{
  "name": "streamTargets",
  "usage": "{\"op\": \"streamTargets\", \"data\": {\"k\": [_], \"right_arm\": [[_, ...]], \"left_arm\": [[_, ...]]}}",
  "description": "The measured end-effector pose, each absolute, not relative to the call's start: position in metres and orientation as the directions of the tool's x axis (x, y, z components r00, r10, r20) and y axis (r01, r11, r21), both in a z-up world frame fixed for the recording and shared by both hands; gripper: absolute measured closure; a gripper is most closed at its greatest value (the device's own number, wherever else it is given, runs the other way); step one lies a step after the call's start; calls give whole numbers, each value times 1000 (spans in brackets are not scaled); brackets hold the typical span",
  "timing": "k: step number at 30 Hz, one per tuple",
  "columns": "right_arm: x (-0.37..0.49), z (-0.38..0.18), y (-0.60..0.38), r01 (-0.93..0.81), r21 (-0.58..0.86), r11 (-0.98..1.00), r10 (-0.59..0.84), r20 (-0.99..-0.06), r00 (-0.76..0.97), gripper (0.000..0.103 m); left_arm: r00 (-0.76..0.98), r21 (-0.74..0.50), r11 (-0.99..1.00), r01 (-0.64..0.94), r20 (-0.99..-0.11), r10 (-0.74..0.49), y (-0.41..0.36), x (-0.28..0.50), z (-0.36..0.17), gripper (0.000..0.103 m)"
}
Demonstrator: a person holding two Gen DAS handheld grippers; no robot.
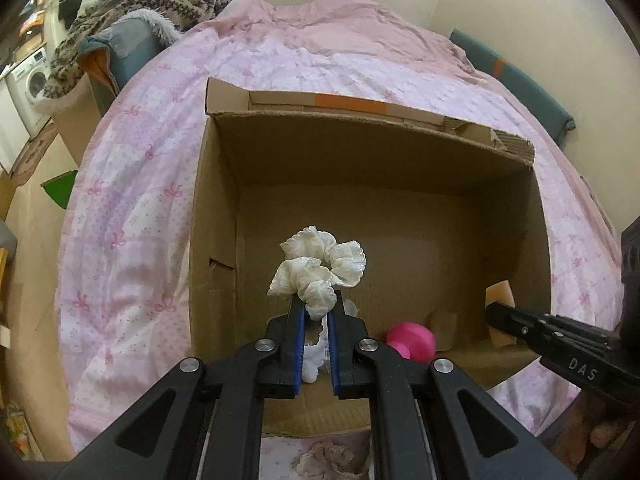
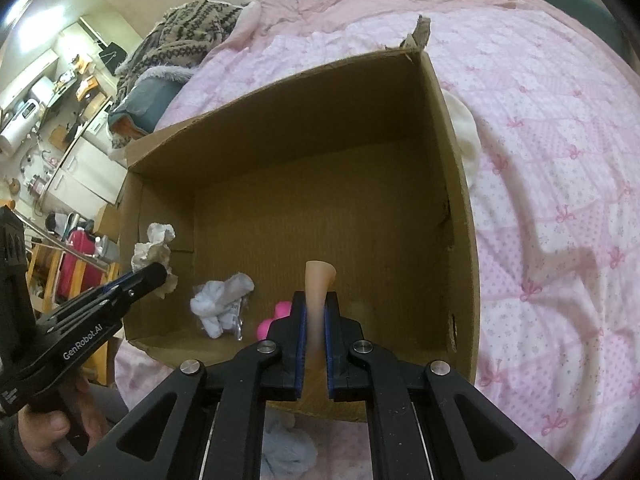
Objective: Organize soft objects
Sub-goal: 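Open the left tool to drop the scrunchie while the right tool releases the sponge, then withdraw both open tools from the box toward the remaining scrunchies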
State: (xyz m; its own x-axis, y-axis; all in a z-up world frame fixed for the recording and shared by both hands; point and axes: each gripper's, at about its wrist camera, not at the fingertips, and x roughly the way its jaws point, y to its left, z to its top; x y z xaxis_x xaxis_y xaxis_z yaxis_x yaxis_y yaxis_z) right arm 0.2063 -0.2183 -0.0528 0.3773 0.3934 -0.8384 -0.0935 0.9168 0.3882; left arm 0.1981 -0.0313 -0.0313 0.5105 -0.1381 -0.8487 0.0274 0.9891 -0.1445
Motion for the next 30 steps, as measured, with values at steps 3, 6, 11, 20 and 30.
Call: {"op": "streamTargets", "data": {"k": [3,6,11,20,30], "right_arm": [[206,-52,-219,-92,397,913,400,-833,383,96],[206,-50,-222,-89,417,904,417,-822,387,92],[205,-49,-223,-85,423,902,420,-817,394,89],[202,-40,-229,-87,452,887,442,-783,437,33],[199,-35,-240,-57,454,889,425,-775,468,26]], "left_arm": [[515,-143,989,32,-846,-139,-31,197,-30,94],[516,-135,990,39,-845,-136,-34,196,-29,91],[519,-129,991,42,-845,-132,-35,195,-29,90],[571,-116,993,30,-813,-113,-35,190,-15,32],[576,-90,995,31,-813,-91,-28,184,-16,32]]}}
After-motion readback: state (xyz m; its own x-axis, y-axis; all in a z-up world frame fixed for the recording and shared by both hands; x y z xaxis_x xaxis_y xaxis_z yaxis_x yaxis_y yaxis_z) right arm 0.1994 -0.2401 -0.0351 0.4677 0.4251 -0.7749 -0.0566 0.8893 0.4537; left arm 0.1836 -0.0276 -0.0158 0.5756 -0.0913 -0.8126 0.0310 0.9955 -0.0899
